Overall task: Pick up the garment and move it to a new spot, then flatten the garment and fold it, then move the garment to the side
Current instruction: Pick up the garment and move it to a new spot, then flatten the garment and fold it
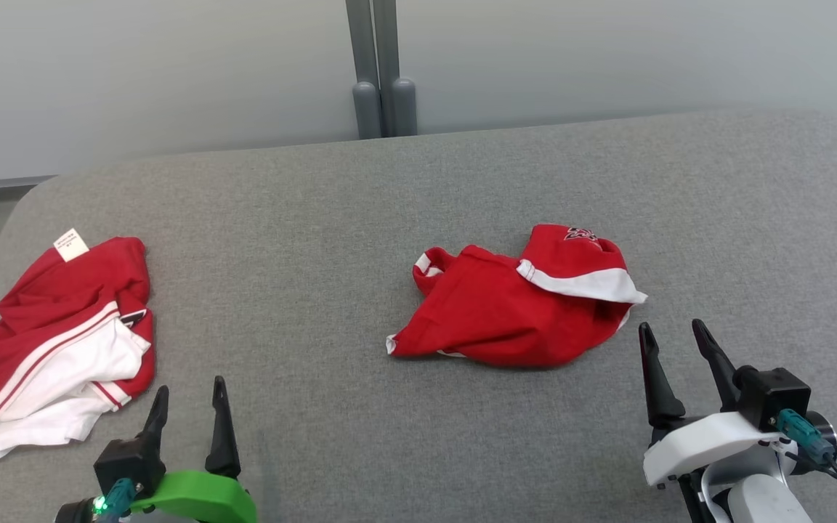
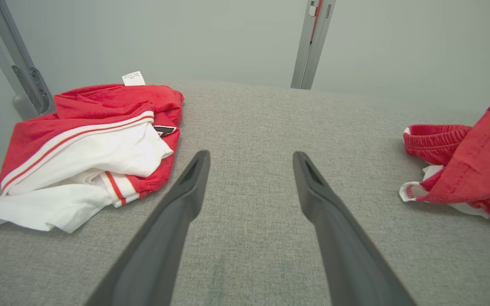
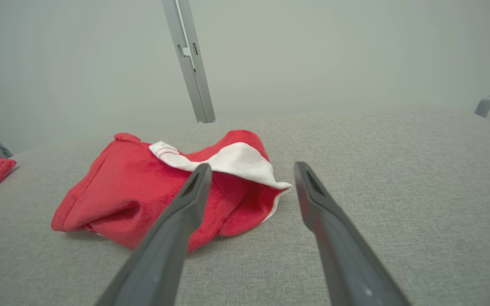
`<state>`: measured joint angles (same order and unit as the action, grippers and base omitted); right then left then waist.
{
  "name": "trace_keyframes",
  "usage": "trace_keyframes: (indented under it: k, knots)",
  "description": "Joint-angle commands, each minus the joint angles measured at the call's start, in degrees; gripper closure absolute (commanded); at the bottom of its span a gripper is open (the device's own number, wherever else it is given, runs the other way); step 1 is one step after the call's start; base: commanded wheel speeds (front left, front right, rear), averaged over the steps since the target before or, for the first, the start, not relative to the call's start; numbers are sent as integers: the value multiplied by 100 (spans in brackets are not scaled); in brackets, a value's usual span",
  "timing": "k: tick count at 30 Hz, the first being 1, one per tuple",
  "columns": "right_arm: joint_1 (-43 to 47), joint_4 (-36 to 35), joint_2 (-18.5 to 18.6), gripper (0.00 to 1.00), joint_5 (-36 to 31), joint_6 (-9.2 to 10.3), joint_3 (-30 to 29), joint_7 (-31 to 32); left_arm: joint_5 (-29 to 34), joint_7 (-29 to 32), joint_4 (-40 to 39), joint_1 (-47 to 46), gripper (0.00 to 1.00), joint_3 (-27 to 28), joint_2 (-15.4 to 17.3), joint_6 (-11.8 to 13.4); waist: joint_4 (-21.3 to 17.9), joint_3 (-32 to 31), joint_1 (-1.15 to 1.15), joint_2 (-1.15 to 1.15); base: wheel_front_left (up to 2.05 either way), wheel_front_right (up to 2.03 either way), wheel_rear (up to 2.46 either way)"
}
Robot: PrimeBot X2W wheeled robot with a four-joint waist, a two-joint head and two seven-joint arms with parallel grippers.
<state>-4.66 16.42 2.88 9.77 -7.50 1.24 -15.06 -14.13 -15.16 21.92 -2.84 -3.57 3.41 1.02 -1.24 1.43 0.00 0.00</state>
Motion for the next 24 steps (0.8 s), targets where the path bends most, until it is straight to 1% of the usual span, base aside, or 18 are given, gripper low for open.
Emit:
trace_keyframes:
  k: [1, 4, 8, 17, 24]
  knots:
    - [81, 9, 7, 0, -26, 2, -12, -17, 46, 1, -72, 138, 0, 103, -3, -20, 101, -125, 0, 0, 0, 0, 0]
    - [128, 21, 6, 0, -3, 2, -13, -17, 145, 1, -248, 312, 0, 290, -36, -80, 109, -182, 0, 0, 0, 0, 0]
    - [178, 25, 6, 0, 3, 2, -33, -17, 164, 1, -299, 405, 0, 350, -49, -145, 109, -202, 0, 0, 0, 0, 0]
    - [93, 59, 6, 0, 9, 2, 59, -17, -44, 1, -297, 317, 0, 115, -48, -92, 140, -103, 0, 0, 0, 0, 0]
    - [-277, 159, 40, 0, -56, 2, 307, -17, -154, 1, -269, 169, 0, -153, -48, -57, 322, 136, 0, 0, 0, 0, 0]
